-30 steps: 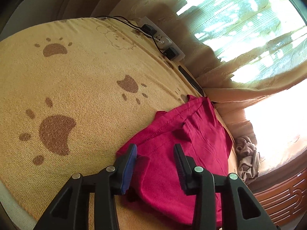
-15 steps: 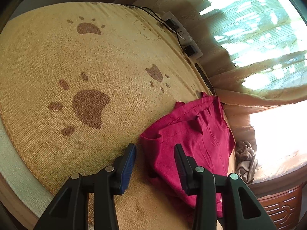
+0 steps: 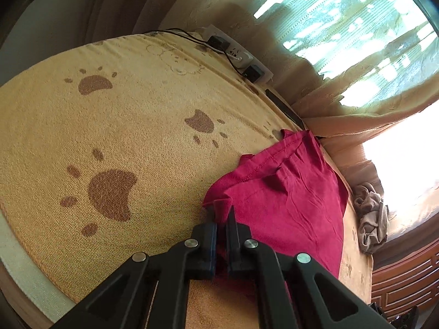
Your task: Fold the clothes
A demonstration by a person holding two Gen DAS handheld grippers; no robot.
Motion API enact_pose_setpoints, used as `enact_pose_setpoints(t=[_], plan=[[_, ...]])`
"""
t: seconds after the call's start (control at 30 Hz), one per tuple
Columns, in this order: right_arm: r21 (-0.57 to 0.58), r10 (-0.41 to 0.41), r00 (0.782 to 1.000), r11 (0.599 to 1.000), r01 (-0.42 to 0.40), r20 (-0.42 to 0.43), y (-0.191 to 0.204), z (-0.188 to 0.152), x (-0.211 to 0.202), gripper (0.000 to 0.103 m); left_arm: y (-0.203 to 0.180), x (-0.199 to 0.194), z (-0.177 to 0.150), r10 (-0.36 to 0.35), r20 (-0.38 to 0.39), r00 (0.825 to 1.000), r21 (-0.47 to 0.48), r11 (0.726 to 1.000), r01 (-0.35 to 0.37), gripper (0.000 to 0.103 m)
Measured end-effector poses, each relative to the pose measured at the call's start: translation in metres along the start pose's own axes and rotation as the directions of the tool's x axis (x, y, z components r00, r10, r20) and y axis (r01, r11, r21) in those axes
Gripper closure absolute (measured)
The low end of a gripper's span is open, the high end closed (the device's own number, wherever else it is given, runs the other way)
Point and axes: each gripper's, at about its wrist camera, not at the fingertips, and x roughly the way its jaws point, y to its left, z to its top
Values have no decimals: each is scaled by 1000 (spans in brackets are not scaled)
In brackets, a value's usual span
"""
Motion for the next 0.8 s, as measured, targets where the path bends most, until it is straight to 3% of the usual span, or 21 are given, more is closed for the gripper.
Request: enact_pose_setpoints(t=[0.27, 0.33, 0.37, 0.4, 0.63, 0.73, 0.77, 0.8], plan=[[-123, -97, 995, 988, 97, 7, 18, 6, 2, 61, -8, -7, 10, -38, 36, 999, -3, 999, 38, 98], [-167, -77, 997, 983, 79, 17, 28, 6, -1, 69, -8, -6, 10, -43, 35, 998, -10, 999, 43, 98], [-193, -78, 997, 978, 79, 12, 34, 6, -1, 81, -7, -6, 11, -45, 35, 998, -13, 999, 45, 98], [-215, -82, 997, 973, 81, 2, 38, 5, 0, 84, -7, -6, 11, -47, 34, 998, -17, 999, 48, 98], [-142, -90, 993, 987, 78, -80, 24, -1, 13, 85, -8, -7, 11, -69, 32, 997, -28, 997, 70, 98], [-181, -90, 990, 981, 70, -110, 29, 0, 25, 85, -10, -8, 11, -81, 31, 996, -28, 996, 82, 98], [-205, -94, 988, 977, 68, -123, 33, 1, 31, 86, -10, -8, 11, -81, 34, 996, -27, 996, 82, 98], [-230, -103, 986, 971, 71, -129, 36, 1, 35, 95, -10, -8, 12, -79, 38, 996, -26, 996, 80, 98]])
